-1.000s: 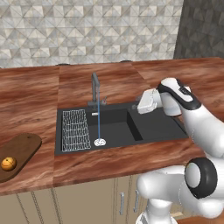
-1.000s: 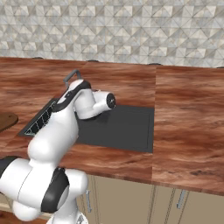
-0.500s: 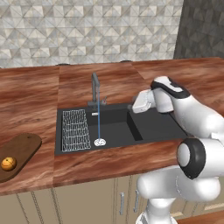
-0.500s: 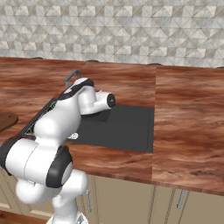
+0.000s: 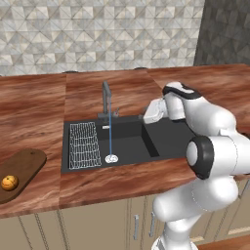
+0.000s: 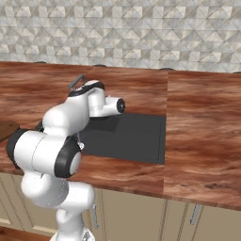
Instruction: Pick the orange from the sink and place it on the cutting board to airdry. Then turn off the sink faucet.
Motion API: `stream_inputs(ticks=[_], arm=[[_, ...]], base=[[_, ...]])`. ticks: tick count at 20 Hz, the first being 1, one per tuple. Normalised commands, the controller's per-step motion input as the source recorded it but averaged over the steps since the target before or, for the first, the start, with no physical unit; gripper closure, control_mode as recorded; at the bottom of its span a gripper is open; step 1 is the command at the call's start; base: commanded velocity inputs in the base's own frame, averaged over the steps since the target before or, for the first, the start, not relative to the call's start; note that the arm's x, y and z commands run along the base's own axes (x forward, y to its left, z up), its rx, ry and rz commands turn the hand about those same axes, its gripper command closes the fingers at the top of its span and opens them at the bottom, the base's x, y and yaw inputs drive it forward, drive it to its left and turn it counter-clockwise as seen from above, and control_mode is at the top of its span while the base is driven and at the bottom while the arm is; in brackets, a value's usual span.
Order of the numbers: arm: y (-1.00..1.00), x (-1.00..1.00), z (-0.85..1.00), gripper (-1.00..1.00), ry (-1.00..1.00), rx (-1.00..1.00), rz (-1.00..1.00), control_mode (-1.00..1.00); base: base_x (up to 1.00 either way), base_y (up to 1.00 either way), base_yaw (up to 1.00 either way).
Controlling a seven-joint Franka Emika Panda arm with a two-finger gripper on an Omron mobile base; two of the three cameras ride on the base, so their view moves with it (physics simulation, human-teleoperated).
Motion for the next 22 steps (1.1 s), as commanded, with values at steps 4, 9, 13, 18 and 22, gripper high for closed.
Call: stream_inputs(ticks=[4,9,13,18,22], arm=[[0.08,0.37,-0.17,-1.0,0.0,0.0,0.03,-1.0],[0.09,0.31,-0.21,-1.0,0.0,0.0,0.0,-1.0],[0.05,0.2,-0.14,-1.0,0.0,0.0,0.0,-1.0],[0.04,0.22,-0.12,-1.0,0.0,0.0,0.0,-1.0],[0.03,0.2,-0.1,-1.0,0.0,0.0,-0.02,-1.0]], base=[[0.0,0.0,0.0],[0.0,0.0,0.0],[0.0,0.0,0.0],[0.0,0.0,0.0],[0.0,0.0,0.0]])
